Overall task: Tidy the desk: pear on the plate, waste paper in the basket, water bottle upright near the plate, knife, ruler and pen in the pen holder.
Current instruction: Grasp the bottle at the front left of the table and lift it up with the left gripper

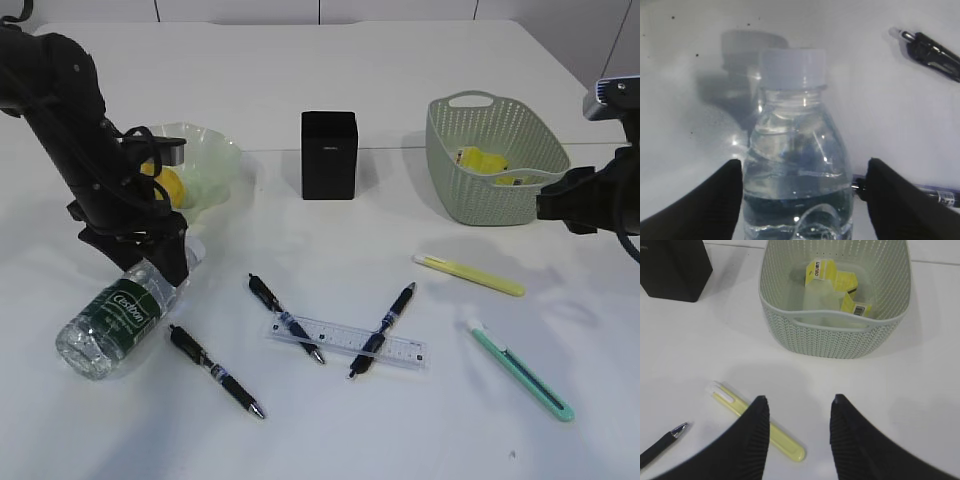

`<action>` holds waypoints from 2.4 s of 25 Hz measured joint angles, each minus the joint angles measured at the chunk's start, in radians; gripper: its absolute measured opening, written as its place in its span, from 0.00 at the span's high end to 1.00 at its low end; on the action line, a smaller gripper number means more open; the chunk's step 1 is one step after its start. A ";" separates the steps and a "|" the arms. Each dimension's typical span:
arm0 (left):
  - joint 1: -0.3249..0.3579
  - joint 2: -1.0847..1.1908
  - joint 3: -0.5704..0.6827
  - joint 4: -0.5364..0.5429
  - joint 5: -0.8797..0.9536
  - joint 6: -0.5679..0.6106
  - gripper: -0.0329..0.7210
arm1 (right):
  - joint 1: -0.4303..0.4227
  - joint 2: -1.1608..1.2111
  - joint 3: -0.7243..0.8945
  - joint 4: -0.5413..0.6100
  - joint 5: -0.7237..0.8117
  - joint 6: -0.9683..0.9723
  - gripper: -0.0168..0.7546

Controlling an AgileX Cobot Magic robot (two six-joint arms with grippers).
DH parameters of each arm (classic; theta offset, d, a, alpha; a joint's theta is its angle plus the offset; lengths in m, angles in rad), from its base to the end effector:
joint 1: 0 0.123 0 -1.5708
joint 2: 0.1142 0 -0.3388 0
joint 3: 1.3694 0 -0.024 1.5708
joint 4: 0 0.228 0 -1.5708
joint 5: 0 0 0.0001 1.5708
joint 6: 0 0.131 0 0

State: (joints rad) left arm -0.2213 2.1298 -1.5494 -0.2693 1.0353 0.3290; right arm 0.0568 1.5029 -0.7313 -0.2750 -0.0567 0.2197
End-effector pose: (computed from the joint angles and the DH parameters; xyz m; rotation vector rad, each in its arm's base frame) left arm 0.4137 -0.1238 0.1738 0.6350 3.0000 -0.3569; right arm 0.3127 0.0198 0.2587 -0.1314 2.1967 0.0180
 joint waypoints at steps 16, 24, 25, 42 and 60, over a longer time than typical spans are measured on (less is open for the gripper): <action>0.000 0.039 -0.019 0.031 0.000 0.000 0.21 | 0.000 0.000 0.000 0.000 -0.004 0.000 0.59; 0.000 0.065 -0.023 0.038 0.014 0.002 0.22 | 0.000 0.000 0.000 0.000 -0.006 0.000 0.59; 0.000 0.067 -0.023 0.038 0.016 0.002 0.23 | 0.000 0.000 0.000 0.000 -0.006 0.000 0.59; 0.000 0.073 -0.028 0.052 0.030 0.002 0.44 | 0.000 0.000 0.000 0.000 -0.006 0.000 0.59; 0.000 0.067 -0.028 0.058 0.009 0.002 0.44 | 0.000 0.000 0.000 0.000 -0.006 0.000 0.59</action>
State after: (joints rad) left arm -0.2213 2.1963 -1.5775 -0.2118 1.0443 0.3314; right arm 0.0568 1.5029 -0.7313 -0.2750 -0.0630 0.2197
